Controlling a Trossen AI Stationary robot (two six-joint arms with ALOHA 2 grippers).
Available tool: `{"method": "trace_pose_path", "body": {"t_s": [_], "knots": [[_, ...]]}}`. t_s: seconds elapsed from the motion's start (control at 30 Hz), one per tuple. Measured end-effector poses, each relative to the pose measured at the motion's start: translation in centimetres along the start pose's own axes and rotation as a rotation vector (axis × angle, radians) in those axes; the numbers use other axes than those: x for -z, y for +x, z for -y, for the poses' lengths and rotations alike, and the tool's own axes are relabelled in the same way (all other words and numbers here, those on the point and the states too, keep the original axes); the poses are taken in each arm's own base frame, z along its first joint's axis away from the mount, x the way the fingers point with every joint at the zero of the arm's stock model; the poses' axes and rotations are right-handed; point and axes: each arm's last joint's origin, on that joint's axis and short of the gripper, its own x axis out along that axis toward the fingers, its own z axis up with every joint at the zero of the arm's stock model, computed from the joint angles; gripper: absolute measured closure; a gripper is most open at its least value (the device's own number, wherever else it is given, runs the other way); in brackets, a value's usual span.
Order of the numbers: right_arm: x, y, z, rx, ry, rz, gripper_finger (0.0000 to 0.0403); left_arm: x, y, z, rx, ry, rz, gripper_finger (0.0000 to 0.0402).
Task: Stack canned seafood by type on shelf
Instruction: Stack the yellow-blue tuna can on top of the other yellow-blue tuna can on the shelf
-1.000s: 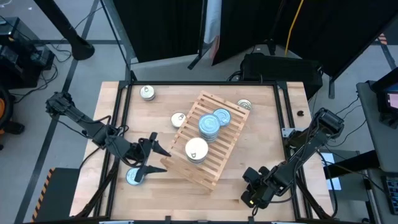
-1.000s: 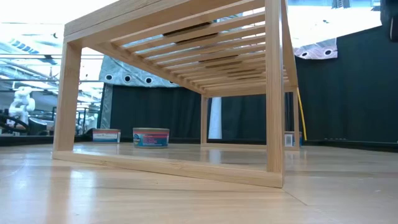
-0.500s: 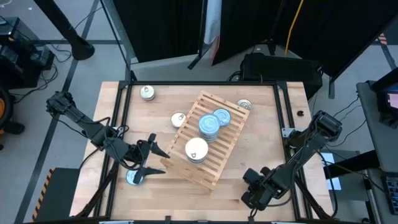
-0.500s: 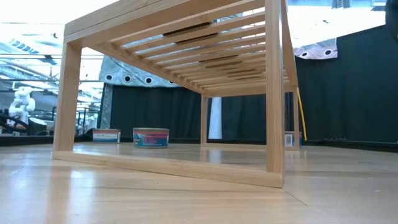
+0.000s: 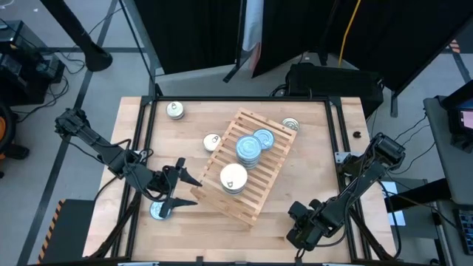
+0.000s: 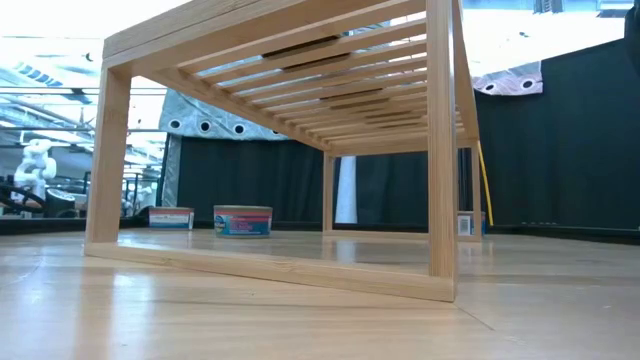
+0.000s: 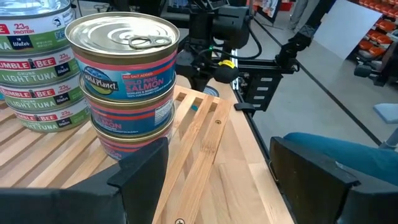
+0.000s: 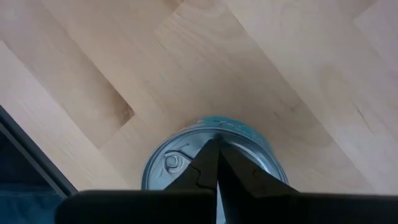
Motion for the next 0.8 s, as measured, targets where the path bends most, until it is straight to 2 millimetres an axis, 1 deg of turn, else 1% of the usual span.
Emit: {"method": "trace_pose_path", "body": {"t_s": [0.27,0.8], "knots": [[-0.18,-0.01,-0.08,-0.008,0.003,0.048,0.0402,0.0,0.0,-0.01,-0.002,0.001,0.0,0.0114],[-0.35,-0.01,-0.26,-0.025,0.007,0.052,0.0402,0.0,0.0,-0.01,-0.002,0.001,0.0,0.0114]]}}
